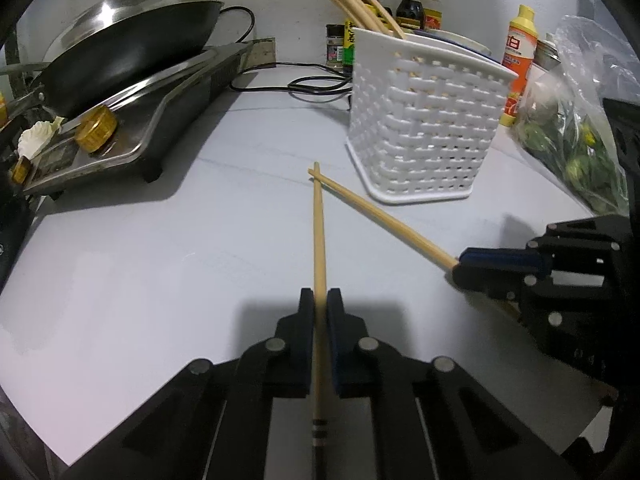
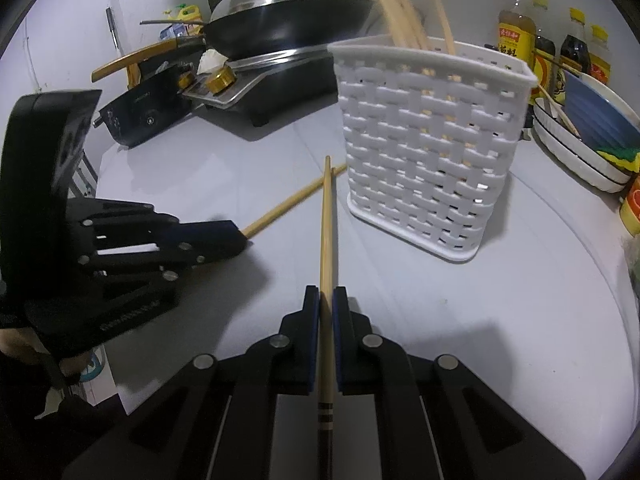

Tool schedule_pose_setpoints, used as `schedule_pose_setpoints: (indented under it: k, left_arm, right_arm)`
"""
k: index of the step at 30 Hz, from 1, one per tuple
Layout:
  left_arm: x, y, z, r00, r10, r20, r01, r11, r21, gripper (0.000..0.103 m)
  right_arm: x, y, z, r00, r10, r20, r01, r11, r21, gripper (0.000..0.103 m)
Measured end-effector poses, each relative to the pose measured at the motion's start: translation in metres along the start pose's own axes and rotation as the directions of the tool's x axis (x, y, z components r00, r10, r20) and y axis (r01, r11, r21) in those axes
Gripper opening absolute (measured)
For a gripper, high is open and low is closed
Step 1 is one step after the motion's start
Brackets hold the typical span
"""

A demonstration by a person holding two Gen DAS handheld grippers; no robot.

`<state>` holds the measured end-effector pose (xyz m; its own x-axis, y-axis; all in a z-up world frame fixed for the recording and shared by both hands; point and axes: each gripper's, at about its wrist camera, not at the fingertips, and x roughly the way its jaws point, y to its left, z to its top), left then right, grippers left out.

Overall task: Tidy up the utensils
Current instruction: 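Lift the chopstick with the right gripper while the left gripper closes on the last chopstick, then carry both held chopsticks up over the white holder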

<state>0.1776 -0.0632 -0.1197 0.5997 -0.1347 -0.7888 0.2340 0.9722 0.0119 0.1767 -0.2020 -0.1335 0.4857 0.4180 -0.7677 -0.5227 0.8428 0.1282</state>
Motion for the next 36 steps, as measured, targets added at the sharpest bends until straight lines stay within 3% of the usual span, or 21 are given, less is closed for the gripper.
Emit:
schedule_pose_setpoints:
  k: [15,23,36]
  left_arm:
    - [0.006,0.014,0.005,1.0,-0.017,0.002,0.017,1.0,0.026,0.006]
    - [0.004,0.022,0.001,0.999,-0.05,0.016,0.05,0.999,-0.012,0.006]
    - [-0.02,0.038,0.004,0.995,-0.065,0.074,0.07,0.994,-0.079,0.006]
  right_arm:
    - [0.018,0.011,0.015,0.998,-0.043,-0.035,0.043,0.999,-0.019,0.006]
    - [0.021,0.019,0.019,0.998,-0.047,-0.035,0.045,0.997,-0.056,0.006]
    - [-0.005,0.025,0.035,0.999,-0.023,0.029,0.024,0.998,-0.058,0.006]
